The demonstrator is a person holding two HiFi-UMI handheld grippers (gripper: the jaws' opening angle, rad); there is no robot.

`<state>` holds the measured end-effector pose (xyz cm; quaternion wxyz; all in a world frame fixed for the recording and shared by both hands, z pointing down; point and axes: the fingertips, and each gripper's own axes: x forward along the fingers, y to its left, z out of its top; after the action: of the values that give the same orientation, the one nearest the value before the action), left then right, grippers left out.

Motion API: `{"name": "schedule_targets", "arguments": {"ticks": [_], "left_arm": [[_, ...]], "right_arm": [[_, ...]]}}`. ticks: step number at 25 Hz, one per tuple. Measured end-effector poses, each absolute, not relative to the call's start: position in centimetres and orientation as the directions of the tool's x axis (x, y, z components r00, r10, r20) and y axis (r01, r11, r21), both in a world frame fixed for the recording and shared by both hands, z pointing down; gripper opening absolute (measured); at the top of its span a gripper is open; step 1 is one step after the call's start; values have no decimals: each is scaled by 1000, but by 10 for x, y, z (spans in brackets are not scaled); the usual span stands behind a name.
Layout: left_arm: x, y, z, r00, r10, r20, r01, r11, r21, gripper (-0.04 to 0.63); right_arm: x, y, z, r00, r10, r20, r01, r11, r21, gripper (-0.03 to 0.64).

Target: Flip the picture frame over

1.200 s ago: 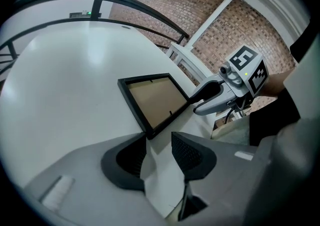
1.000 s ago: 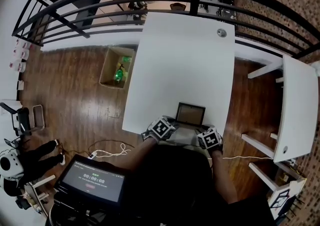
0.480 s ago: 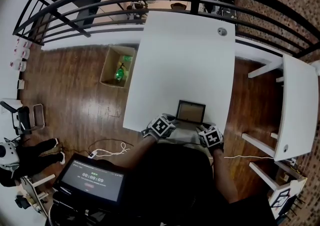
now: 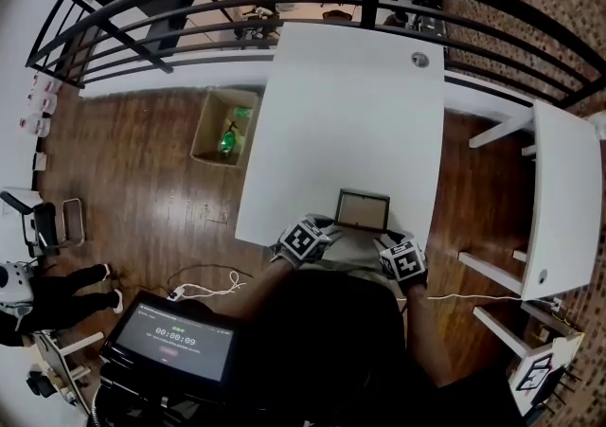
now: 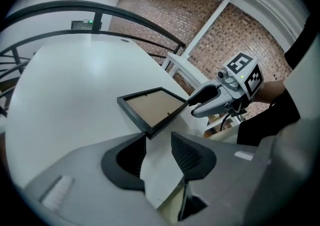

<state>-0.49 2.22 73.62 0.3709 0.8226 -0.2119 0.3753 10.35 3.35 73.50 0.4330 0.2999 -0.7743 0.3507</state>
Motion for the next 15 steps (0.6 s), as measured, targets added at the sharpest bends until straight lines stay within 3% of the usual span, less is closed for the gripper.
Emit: {"name": "schedule_targets", "arguments": {"ticks": [15], "left_arm": [[-20, 39, 704, 655, -110, 747, -621, -641, 451, 166]], "right_arm": [[93, 46, 709, -426, -221, 877, -769, 599, -223, 147]]}}
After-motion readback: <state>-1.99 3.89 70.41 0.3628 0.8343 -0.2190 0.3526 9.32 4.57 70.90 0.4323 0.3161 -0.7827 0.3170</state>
